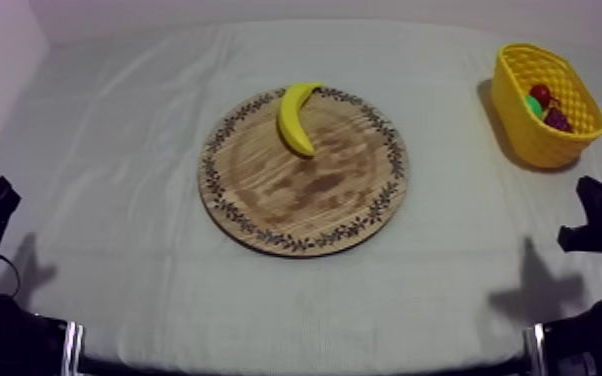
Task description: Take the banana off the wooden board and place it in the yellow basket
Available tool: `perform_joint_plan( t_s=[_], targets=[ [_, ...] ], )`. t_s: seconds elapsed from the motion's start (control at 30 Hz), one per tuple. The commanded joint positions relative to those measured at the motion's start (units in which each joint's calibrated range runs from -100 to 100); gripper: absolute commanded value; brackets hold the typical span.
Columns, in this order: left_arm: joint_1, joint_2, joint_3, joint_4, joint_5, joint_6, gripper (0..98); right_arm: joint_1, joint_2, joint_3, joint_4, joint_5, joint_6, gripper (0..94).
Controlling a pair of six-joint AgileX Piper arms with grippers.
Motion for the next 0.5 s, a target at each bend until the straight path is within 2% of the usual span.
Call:
perform_joint_plan(
  t_s=[0.0, 0.23, 0.47],
  targets=[
    [-0.02, 0.04, 0.00, 0.03, 0.00, 0.01, 0.1, -0.96, 0.00, 0.00, 0.00, 0.03, 2.81, 0.5],
    [-0.02, 0.04, 0.00, 0.03, 0.00, 0.01, 0.1, -0.59, 0.00, 0.00, 0.00, 0.03, 3.78, 0.5],
    [-0.02, 0.04, 0.00, 0.03, 0.00, 0.01, 0.1, -0.61, 0.00, 0.03, -0.18, -0.28, 0.38, 0.5]
  ],
)
